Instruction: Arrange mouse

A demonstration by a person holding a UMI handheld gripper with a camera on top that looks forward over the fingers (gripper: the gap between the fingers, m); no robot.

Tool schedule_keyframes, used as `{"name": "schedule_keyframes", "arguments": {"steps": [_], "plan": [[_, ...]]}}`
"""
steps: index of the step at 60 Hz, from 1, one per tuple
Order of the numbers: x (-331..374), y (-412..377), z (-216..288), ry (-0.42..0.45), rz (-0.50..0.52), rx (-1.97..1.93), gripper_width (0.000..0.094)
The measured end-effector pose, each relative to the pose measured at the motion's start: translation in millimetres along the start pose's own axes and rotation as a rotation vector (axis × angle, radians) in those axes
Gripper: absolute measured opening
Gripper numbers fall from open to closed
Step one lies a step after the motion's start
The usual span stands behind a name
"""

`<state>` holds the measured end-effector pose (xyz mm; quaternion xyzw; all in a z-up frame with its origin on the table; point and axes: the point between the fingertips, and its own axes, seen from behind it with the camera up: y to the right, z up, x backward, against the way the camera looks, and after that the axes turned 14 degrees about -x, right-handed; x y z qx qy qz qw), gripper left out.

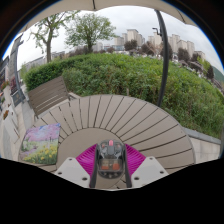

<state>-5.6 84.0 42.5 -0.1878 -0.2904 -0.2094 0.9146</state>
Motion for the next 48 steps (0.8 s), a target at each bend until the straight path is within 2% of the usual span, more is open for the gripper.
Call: {"name": "schedule_keyframes", "arguments": {"steps": [7, 12, 21, 29, 37, 39, 41, 48], "plan": [[10.5, -99.5, 19.4, -0.024, 0.113, -0.024, 0.0403], [5.2, -170.8, 15.1, -0.026, 0.162, 0.012, 0.0402], [-14.5, -274.8, -37.6, -0.089, 0.223, 0.040, 0.0404], [-52.4, -308.1, -87.0, -0.121, 0.188, 0.096, 0.0420], [-68.2, -307.9, -115.0, -0.149, 0.155, 0.145, 0.0526], [-66.1, -310.1, -113.5, -0.142, 0.159, 0.163, 0.0636], [-64.5, -306.1, -111.4, -0.147, 0.143, 0.180, 0.0838], [-22.4, -289.2, -87.0, -0.142, 0.083, 0.216, 0.0849]]}}
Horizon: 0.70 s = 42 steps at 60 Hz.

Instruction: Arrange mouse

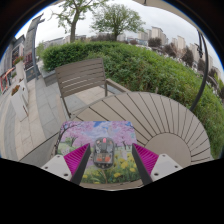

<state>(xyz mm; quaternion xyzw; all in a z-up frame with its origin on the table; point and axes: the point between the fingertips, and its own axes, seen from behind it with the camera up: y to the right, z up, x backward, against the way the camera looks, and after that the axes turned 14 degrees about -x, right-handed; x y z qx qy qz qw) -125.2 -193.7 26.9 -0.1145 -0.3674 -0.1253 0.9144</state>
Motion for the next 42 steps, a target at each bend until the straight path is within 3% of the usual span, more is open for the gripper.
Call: {"name": "schedule_keyframes", "arguments": {"steps": [8, 22, 34, 42], "plan": [[91.9, 23.5, -0.3, -0.065, -0.020, -0.024, 0.0848], [238.1, 75.3, -6.9, -0.081, -0.074, 0.050, 0.0850], [278.8, 90.6, -31.4, -0.116, -0.050, -0.019, 0.0849], [277.4, 108.5, -32.2, -0.117, -0.092, -0.010, 0.0852]]}}
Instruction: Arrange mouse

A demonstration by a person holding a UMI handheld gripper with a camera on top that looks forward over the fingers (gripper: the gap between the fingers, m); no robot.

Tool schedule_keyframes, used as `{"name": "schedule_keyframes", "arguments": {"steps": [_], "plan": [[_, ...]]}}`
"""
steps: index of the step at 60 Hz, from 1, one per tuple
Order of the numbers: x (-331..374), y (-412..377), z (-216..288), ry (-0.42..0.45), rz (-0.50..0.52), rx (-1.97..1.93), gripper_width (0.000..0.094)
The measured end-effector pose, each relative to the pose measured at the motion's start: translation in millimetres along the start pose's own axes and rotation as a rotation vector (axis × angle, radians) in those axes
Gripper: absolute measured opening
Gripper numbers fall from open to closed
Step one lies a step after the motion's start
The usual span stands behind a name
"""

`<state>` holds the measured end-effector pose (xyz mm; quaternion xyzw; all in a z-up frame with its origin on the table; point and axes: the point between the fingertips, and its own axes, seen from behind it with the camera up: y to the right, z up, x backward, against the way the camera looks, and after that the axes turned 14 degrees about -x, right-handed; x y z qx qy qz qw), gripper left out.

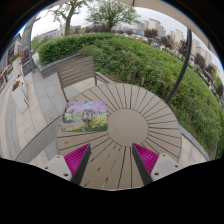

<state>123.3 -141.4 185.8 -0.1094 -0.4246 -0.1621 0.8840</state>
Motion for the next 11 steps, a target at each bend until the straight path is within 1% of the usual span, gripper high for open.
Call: {"name": "schedule_keyframes", "arguments": {"steps": [4, 11], "plan": [[0.3, 0.8, 4.0, 0.018, -0.002, 0.000, 0.0854], [-0.7, -6.1, 3.0, 0.020, 0.032, -0.007, 0.0852]]}}
